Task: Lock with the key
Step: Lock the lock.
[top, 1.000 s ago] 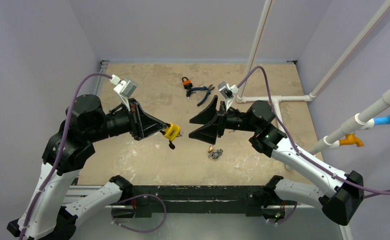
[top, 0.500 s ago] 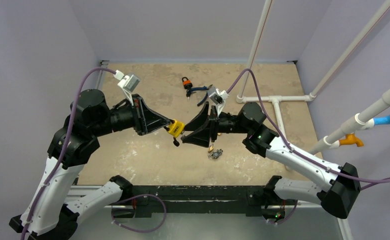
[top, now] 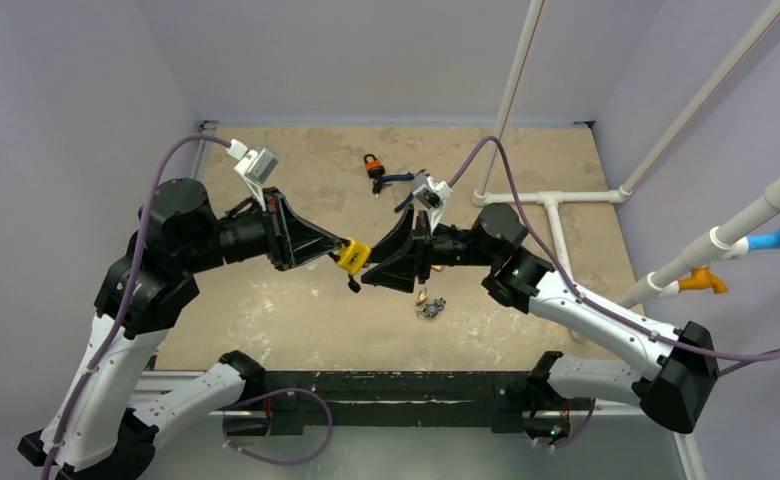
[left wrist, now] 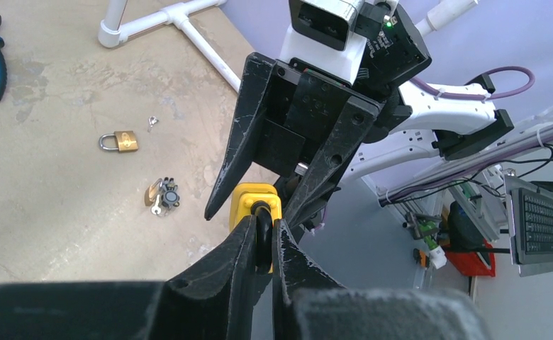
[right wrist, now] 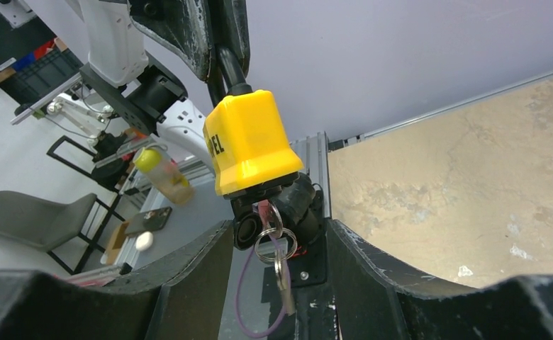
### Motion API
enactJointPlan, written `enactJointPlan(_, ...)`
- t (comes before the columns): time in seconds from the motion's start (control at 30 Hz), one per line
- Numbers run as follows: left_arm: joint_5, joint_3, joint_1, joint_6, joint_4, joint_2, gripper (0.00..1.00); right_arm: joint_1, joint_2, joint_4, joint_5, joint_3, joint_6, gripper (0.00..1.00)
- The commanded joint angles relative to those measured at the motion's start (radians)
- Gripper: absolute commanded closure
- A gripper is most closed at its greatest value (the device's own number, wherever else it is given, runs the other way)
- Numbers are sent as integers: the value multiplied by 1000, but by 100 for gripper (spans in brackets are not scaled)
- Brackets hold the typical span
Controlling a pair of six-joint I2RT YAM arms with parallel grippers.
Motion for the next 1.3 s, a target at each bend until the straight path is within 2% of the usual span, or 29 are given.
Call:
enactJointPlan(0.0, 26, 11, 9, -29, 99, -15, 100, 5, 2, 14, 17, 49, -26, 52)
enactJointPlan(0.1, 26, 11, 10, -29, 99, -15, 100, 5, 1, -9, 36, 55, -38, 66)
enactJointPlan(0.27, 20, 13, 15, -24, 91, -20, 100, 4, -8, -51, 59, 59, -59, 99)
enactJointPlan(1.13, -39, 93, 69, 39, -12, -17, 100, 4, -75, -234, 218, -45, -172, 100)
enactJointPlan(1.27, -118, 66, 70, 71, -58, -6, 100, 4, -29, -286, 286, -44, -163, 100)
